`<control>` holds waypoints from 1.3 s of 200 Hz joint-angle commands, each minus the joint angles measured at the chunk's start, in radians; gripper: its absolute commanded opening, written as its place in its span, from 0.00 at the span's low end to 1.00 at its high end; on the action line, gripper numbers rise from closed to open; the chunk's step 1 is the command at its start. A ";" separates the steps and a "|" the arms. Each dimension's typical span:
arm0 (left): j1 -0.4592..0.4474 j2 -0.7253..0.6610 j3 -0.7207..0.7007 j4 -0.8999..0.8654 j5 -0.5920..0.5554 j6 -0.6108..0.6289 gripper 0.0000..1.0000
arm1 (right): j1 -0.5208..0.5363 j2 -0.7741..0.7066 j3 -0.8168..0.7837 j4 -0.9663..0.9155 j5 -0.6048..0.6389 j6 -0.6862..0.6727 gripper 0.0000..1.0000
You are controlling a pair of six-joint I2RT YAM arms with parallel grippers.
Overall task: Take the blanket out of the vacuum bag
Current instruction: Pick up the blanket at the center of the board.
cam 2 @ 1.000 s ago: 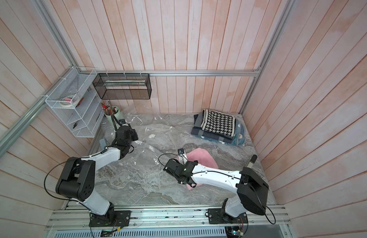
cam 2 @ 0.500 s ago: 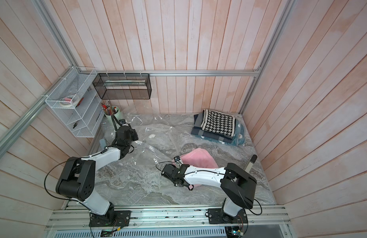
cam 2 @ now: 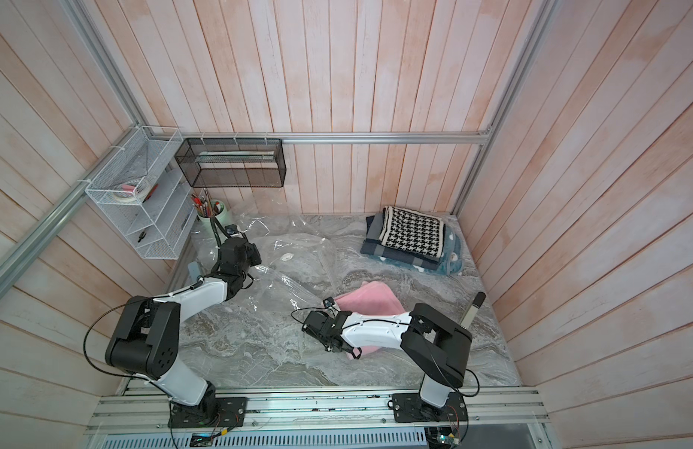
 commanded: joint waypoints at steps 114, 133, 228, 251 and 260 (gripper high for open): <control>0.007 0.013 0.026 0.011 0.002 0.008 0.00 | -0.272 -0.337 -0.169 0.327 -0.461 -0.065 0.00; 0.006 0.019 0.030 0.010 0.010 0.003 0.00 | -0.319 -0.393 -0.159 0.326 -0.523 -0.069 0.00; 0.006 0.020 0.023 0.022 0.052 -0.012 0.00 | -0.644 -0.665 -0.117 0.564 -0.795 -0.002 0.00; 0.006 0.007 0.014 0.029 0.057 -0.011 0.00 | -0.758 -0.674 -0.095 0.609 -0.870 0.018 0.00; 0.005 0.004 0.011 0.030 0.058 -0.011 0.00 | -0.794 -0.671 -0.077 0.624 -0.897 0.023 0.00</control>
